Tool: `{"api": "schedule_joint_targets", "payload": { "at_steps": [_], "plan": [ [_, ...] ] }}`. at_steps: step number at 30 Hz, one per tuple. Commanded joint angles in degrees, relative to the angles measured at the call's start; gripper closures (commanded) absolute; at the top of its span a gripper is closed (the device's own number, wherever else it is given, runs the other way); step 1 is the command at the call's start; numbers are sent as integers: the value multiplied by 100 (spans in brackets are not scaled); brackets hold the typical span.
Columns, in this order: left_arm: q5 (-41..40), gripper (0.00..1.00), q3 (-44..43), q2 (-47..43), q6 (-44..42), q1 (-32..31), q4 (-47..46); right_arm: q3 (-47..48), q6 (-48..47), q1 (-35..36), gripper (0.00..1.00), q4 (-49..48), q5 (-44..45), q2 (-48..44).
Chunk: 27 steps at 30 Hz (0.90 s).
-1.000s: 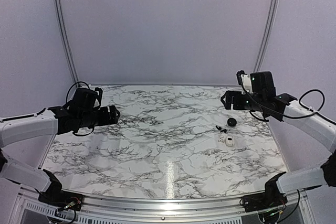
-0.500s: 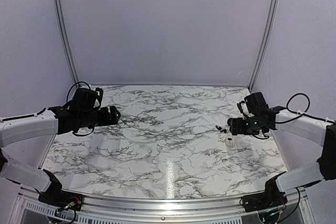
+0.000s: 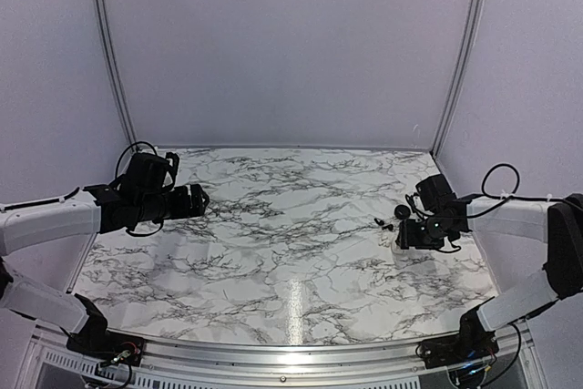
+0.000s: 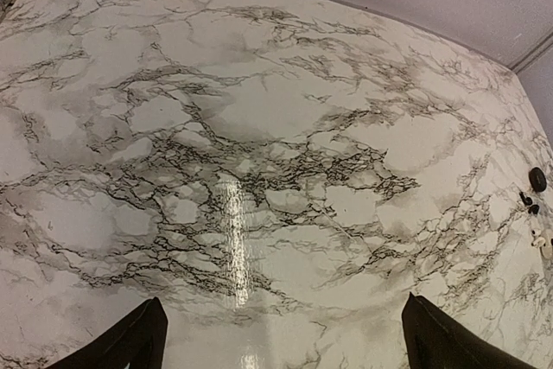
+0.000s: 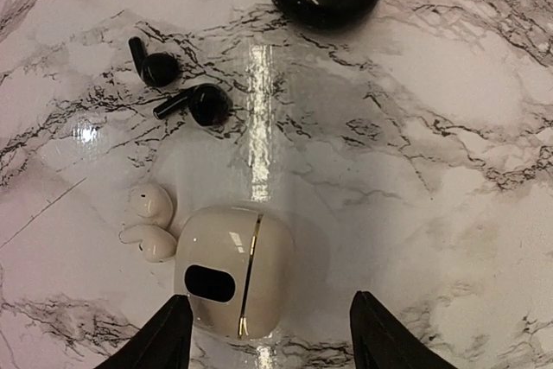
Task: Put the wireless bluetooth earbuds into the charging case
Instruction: Pick up the charging case from the center of the board.
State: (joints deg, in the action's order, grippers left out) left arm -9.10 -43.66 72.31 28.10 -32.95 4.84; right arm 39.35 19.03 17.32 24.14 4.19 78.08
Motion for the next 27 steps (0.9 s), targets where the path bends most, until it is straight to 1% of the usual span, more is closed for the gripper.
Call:
{"api": "schedule_joint_targets", "payload": {
  "at_steps": [1,8,11,15,27],
  "plan": [
    [-61,1,-142,78,24,-19,107,-81,119,7,38,-384,-268,115],
    [-62,1,-119,143,42,-19,105,-41,114,74,38,-481,-203,305],
    [-71,1,-125,130,25,-17,105,28,136,116,34,-472,-182,456],
    [-93,1,-131,123,12,-19,104,66,184,236,34,-463,-138,563],
    [-106,1,-142,168,-15,-19,105,-2,141,324,42,-227,43,278]
  ]
}}
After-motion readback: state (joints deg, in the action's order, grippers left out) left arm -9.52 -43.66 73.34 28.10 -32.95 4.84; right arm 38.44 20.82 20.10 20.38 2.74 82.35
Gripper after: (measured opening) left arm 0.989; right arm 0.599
